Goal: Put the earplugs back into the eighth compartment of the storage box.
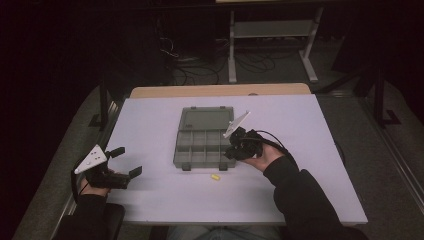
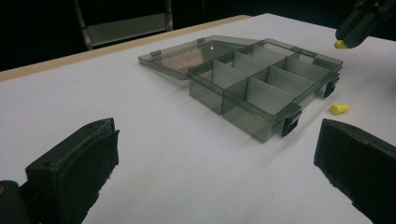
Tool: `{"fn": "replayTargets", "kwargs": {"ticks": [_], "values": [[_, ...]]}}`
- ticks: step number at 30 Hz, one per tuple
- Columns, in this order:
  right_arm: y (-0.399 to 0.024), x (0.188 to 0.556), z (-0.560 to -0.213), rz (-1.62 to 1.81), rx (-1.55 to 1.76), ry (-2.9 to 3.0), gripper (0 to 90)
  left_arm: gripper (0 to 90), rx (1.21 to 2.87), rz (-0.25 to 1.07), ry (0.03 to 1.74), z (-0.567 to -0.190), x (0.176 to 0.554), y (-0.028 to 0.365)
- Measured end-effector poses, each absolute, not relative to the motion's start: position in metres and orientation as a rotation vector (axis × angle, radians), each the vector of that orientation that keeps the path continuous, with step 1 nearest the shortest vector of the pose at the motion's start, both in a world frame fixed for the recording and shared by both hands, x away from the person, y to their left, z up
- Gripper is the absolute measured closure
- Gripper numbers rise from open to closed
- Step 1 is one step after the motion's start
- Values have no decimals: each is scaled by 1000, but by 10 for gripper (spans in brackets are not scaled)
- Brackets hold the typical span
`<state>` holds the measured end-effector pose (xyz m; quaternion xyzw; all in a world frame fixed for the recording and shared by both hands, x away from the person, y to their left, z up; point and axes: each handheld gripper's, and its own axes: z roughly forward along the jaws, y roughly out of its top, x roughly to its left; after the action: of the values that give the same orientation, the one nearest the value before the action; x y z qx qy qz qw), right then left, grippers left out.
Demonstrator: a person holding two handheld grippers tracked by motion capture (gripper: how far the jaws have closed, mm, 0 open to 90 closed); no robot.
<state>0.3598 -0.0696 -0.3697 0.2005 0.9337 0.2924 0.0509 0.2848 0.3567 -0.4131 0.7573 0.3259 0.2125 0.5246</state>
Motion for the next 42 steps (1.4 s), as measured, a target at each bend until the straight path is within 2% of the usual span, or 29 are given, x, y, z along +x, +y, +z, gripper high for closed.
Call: {"fn": "replayTargets", "kwargs": {"ticks": [22, 29, 35, 36, 42], "values": [[-62, 387, -391, 827, 666, 2854, 784, 0, 1813, 506, 779, -413, 285, 357], [-63, 389, -391, 866, 692, 2839, 656, 0, 1814, 504, 778, -413, 285, 357], [-66, 380, -381, 916, 670, 2815, 501, 0, 1815, 505, 778, -413, 285, 356], [-66, 380, -381, 916, 670, 2815, 501, 0, 1815, 505, 778, -413, 285, 356], [-65, 368, -372, 945, 639, 2789, 371, 0, 1816, 504, 781, -414, 285, 356]]}}
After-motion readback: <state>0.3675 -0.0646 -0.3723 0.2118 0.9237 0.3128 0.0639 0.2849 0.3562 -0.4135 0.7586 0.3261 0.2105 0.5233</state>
